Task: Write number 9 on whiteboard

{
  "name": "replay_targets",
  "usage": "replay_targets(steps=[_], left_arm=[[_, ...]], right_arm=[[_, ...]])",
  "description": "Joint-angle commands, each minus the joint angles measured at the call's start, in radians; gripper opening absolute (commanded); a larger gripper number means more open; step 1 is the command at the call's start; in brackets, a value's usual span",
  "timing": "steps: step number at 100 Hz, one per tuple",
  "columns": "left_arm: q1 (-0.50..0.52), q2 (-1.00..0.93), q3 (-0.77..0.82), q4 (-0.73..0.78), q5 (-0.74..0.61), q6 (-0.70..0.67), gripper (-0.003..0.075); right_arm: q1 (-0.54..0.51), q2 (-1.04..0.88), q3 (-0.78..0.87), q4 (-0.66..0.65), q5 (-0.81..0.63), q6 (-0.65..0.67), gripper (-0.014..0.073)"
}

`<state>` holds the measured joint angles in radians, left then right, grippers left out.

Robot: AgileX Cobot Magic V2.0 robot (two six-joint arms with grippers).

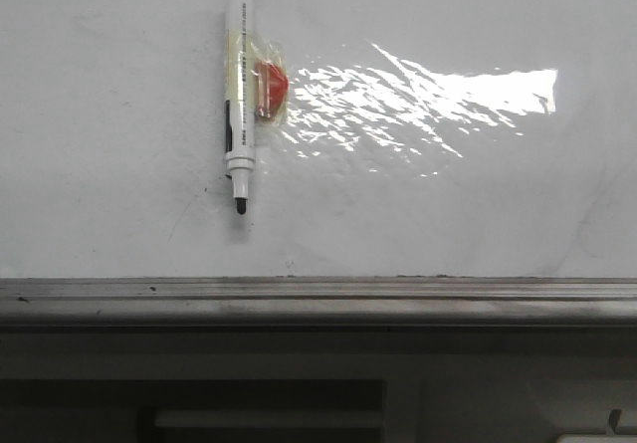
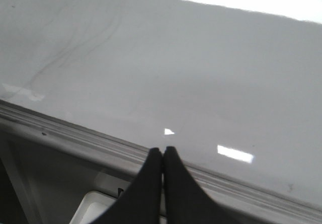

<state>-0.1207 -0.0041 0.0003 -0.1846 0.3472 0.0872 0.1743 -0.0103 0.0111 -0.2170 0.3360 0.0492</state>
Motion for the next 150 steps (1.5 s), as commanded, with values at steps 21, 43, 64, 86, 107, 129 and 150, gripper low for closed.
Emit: replay_targets(steps=[21, 43, 64, 86, 107, 129, 150], left_arm=[[0.002, -0.028, 0.019, -0.096, -0.189, -0.005, -0.0020], [0.002, -0.028, 0.019, -0.634, -0.196, -0.005, -0.0020], [0.002, -0.028, 0.019, -0.658, -0.199, -0.005, -0.0020], [0.002, -0.028, 0.000, -0.821, -0.182, 0.007, -0.0020], [0.000, 0.028, -0.142, -0.670, -0.044, 0.141, -0.0020], [0.000, 0.252, -0.356, -0.500, 0.172, 0.272, 0.0025], [-0.002, 0.477, -0.484, -0.505, 0.293, 0.379, 0.0401]], right_arm=[[-0.005, -0.016, 0.027, -0.036, -0.025, -0.003, -0.0062], [-0.005, -0.016, 0.027, -0.129, -0.271, -0.003, -0.0062], [-0.005, -0.016, 0.027, -0.123, -0.457, 0.016, -0.0062], [-0.005, -0.016, 0.012, 0.330, -0.474, 0.020, -0.0061], [-0.005, -0.001, -0.142, 0.408, -0.287, 0.014, -0.0060], [-0.005, 0.203, -0.441, 0.278, 0.164, 0.009, -0.0023], [-0.005, 0.379, -0.657, 0.250, 0.283, 0.009, 0.0335]])
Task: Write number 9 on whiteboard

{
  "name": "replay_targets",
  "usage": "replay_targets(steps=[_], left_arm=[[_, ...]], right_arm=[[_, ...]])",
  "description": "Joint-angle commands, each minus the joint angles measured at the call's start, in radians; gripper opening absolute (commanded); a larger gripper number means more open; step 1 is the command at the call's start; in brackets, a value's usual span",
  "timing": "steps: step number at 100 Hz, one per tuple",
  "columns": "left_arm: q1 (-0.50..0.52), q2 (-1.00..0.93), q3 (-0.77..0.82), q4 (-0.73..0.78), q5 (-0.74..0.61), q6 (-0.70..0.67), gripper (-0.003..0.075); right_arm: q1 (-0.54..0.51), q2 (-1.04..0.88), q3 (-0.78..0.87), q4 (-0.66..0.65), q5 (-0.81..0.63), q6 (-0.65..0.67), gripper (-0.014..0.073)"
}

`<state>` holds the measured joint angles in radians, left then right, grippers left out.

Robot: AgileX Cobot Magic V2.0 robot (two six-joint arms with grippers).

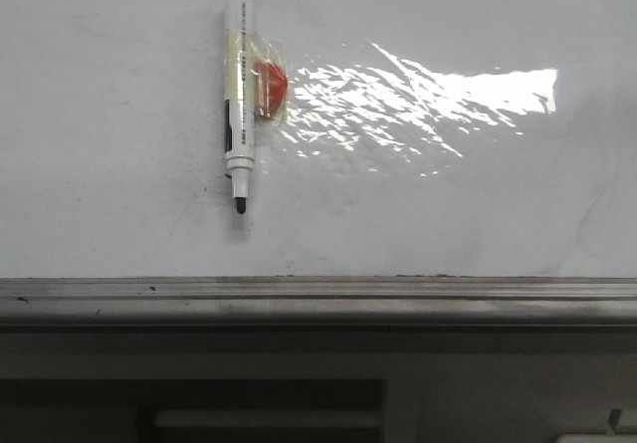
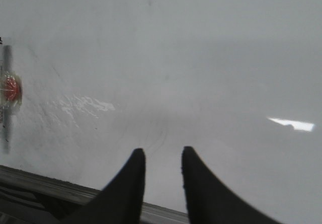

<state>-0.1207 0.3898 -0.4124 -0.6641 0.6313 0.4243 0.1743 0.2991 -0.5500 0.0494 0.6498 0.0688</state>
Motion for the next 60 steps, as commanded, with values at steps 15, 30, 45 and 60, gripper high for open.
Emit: replay_targets(steps=[15, 30, 45, 60], left_arm=[[-0.086, 0.191, -0.101, -0.168, 0.035, 0.157, 0.0405], [-0.204, 0.285, -0.101, -0.262, 0.009, 0.216, 0.0384], [-0.330, 0.379, -0.101, -0.321, -0.103, 0.216, 0.0384], [-0.485, 0.469, -0.103, -0.360, -0.288, 0.216, 0.0384]], right_arm=[[-0.005, 0.131, -0.146, -0.017, -0.033, -0.015, 0.0470], [0.016, 0.144, -0.146, -0.017, -0.035, -0.015, 0.0470], [0.033, 0.144, -0.146, -0.034, -0.042, -0.015, 0.0470], [0.033, 0.144, -0.146, -0.044, -0.047, -0.015, 0.0470]])
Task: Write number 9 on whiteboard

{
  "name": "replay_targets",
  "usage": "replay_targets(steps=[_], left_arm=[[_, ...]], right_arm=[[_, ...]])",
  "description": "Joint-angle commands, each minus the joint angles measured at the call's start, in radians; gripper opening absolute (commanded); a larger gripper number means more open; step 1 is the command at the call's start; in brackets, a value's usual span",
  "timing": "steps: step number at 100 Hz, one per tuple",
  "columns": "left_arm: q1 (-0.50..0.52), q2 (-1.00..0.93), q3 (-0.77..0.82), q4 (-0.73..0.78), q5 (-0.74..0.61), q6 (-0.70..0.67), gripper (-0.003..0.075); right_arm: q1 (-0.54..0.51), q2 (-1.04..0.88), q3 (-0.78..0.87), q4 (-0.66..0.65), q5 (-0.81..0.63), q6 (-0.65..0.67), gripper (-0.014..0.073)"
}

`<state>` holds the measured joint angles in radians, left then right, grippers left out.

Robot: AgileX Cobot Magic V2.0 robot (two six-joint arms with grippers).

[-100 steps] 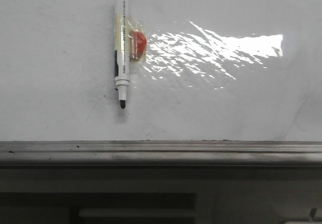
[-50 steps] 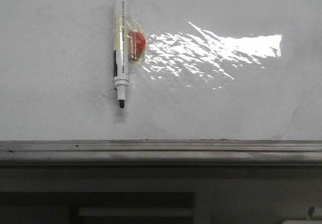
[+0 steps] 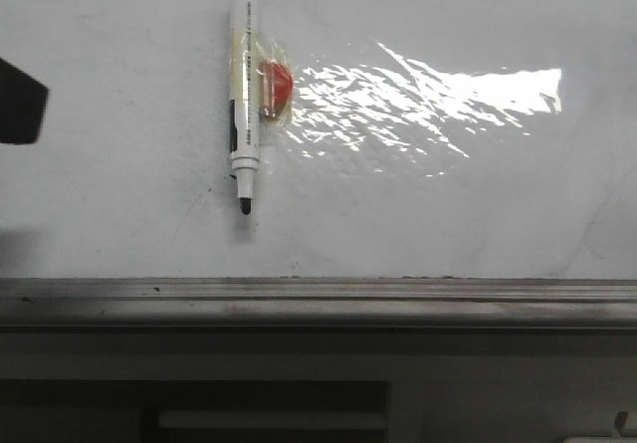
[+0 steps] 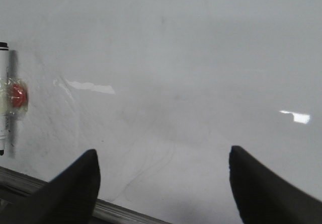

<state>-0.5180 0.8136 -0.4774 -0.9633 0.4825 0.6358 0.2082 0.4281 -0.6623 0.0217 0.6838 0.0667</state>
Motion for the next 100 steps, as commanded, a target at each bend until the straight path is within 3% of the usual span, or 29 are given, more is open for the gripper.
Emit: replay_targets(steps=[1, 30, 42, 62, 71, 93, 100], left_arm=[[-0.104, 0.054, -0.041, -0.061, -0.153, 0.005, 0.0384], [-0.395, 0.233, -0.100, -0.085, -0.501, 0.005, 0.0384], [-0.431, 0.303, -0.120, -0.117, -0.585, 0.005, 0.0384], [-0.431, 0.389, -0.148, -0.132, -0.601, 0.005, 0.0371], [-0.431, 0.411, -0.151, -0.132, -0.613, 0.005, 0.0287], [-0.431, 0.438, -0.151, -0.129, -0.650, 0.005, -0.0012], [-0.431, 0.429, -0.151, -0.102, -0.623, 0.005, -0.0020]], right_arm=[[-0.001, 0.015, -0.034, -0.016, -0.081, -0.013, 0.0470], [-0.001, 0.015, -0.032, -0.022, -0.073, -0.013, 0.0470], [-0.001, 0.015, -0.032, -0.022, -0.069, -0.013, 0.0470], [0.004, 0.015, -0.032, -0.022, -0.069, -0.013, 0.0470], [0.020, 0.015, -0.032, -0.022, -0.069, -0.013, 0.0470], [0.056, 0.015, -0.032, -0.022, -0.069, -0.013, 0.0470], [0.068, 0.015, -0.032, -0.022, -0.069, -0.013, 0.0470]])
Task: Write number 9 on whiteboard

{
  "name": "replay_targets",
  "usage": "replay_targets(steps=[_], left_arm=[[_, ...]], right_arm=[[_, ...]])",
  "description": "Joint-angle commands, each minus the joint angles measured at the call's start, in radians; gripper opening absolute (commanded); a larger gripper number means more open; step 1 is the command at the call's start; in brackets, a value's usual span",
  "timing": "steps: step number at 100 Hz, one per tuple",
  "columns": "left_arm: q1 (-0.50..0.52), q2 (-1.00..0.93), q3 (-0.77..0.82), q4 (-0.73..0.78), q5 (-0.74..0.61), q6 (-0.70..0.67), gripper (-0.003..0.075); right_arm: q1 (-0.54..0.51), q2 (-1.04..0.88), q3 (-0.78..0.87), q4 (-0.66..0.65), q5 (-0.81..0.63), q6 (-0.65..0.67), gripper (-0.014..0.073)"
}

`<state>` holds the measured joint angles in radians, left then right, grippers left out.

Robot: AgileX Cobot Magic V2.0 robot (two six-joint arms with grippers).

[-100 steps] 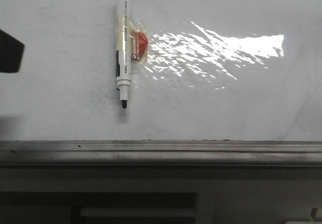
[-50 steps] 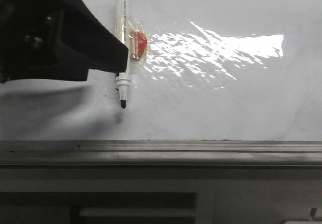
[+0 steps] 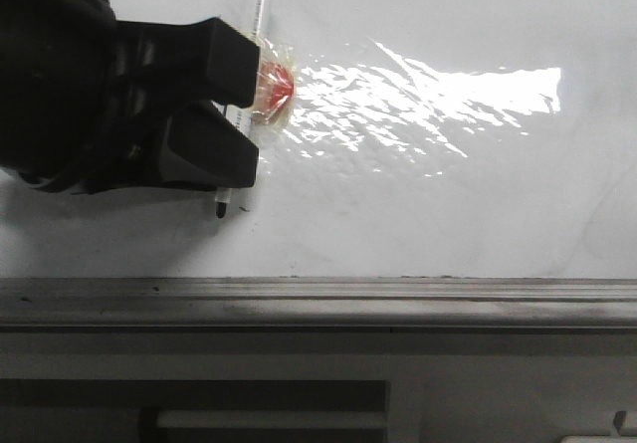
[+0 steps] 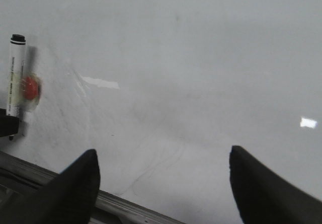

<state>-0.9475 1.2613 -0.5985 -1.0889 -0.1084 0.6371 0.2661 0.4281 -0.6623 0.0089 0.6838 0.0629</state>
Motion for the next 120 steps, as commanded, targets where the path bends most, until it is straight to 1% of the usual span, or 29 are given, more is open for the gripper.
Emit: replay_targets(steps=[1, 7, 12, 17, 21, 22, 24, 29, 33, 36, 41, 46, 57, 61, 77, 82, 98, 107, 120], left_arm=[[-0.002, -0.021, -0.030, 0.028, -0.027, 0.003, -0.0020], [-0.002, -0.040, -0.032, 0.086, 0.038, 0.008, -0.0020], [-0.002, -0.066, -0.032, 0.169, 0.108, 0.008, -0.0020], [-0.002, -0.097, -0.032, 0.270, 0.195, 0.010, -0.0020], [-0.002, -0.124, -0.032, 0.359, 0.277, 0.014, -0.0020], [-0.002, -0.128, -0.032, 0.373, 0.290, 0.014, -0.0020], [-0.002, -0.141, -0.032, 0.414, 0.328, 0.014, -0.0020], [-0.002, -0.173, -0.032, 0.511, 0.410, 0.018, -0.0020], [-0.002, -0.190, -0.032, 0.556, 0.446, 0.032, -0.0020], [-0.002, -0.201, -0.032, 0.585, 0.464, 0.043, -0.0020], [-0.002, -0.219, -0.032, 0.606, 0.477, 0.084, -0.0020], [-0.002, -0.234, -0.032, 0.607, 0.477, 0.145, -0.0020], [-0.002, -0.259, -0.032, 0.607, 0.473, 0.283, -0.0020], [-0.002, -0.261, -0.032, 0.607, 0.473, 0.321, -0.0020], [-0.002, -0.263, -0.032, 0.607, 0.470, 0.348, -0.0020], [-0.002, -0.263, -0.032, 0.607, 0.460, 0.357, -0.0020], [-0.002, -0.263, -0.032, 0.599, 0.445, 0.401, -0.0020], [-0.002, -0.263, -0.032, 0.595, 0.445, 0.404, -0.0020], [-0.002, -0.263, -0.032, 0.595, 0.441, 0.410, -0.0020]], right_arm=[[0.013, 0.015, -0.032, -0.009, -0.069, -0.009, 0.0470], [0.024, 0.015, -0.032, -0.009, -0.063, -0.012, 0.0470], [0.042, 0.015, -0.032, -0.001, -0.051, -0.057, 0.0470], [0.060, 0.015, -0.032, 0.037, -0.031, -0.153, 0.0470], [0.078, 0.015, -0.032, 0.104, -0.009, -0.271, 0.0470], [0.081, 0.015, -0.032, 0.104, -0.005, -0.288, 0.0470], [0.091, 0.019, -0.032, 0.141, 0.006, -0.323, 0.0470], [0.117, 0.031, -0.032, 0.253, 0.036, -0.463, 0.0470], [0.135, 0.045, -0.032, 0.326, 0.053, -0.546, 0.0470], [0.148, 0.063, -0.032, 0.384, 0.060, -0.620, 0.0470], [0.172, 0.095, -0.032, 0.483, 0.065, -0.699, 0.0470], [0.195, 0.131, -0.032, 0.553, 0.061, -0.772, 0.0470], [0.235, 0.216, -0.032, 0.657, 0.059, -0.912, 0.0472], [0.248, 0.239, -0.032, 0.689, 0.057, -0.944, 0.0472], [0.308, 0.335, -0.032, 0.831, -0.003, -1.064, 0.0472], [0.329, 0.355, -0.032, 0.852, -0.034, -1.085, 0.0472], [0.398, 0.409, -0.032, 0.864, -0.146, -1.092, 0.0472], [0.448, 0.438, -0.032, 0.901, -0.196, -1.093, 0.0472], [0.520, 0.489, -0.032, 0.901, -0.276, -1.093, 0.0472]])
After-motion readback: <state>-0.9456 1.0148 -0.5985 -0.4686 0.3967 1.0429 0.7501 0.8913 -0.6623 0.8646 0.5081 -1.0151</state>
